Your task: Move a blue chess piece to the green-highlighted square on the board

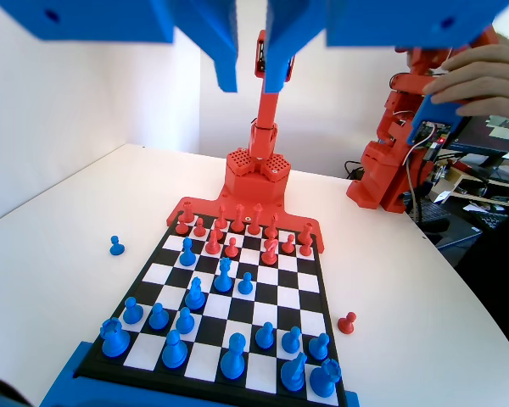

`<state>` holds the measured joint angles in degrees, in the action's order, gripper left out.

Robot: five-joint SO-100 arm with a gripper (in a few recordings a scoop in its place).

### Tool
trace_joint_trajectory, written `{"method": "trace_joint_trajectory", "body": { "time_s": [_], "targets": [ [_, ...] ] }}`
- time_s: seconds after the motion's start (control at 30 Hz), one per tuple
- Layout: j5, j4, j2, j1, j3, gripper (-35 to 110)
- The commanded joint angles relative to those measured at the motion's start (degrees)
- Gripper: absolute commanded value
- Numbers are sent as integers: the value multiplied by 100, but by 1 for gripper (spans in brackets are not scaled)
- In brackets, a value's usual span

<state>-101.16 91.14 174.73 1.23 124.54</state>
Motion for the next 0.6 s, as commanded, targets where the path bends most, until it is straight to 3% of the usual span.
{"method": "trace_joint_trajectory", "body": {
  "time_s": [0.0,0.07,0.3,0.57],
  "targets": [
    [0,-97,35,-9,26,6],
    [0,-97,35,-9,26,12],
    [9,-97,35,-9,18,13],
    [9,-97,35,18,18,1]
  ]
}}
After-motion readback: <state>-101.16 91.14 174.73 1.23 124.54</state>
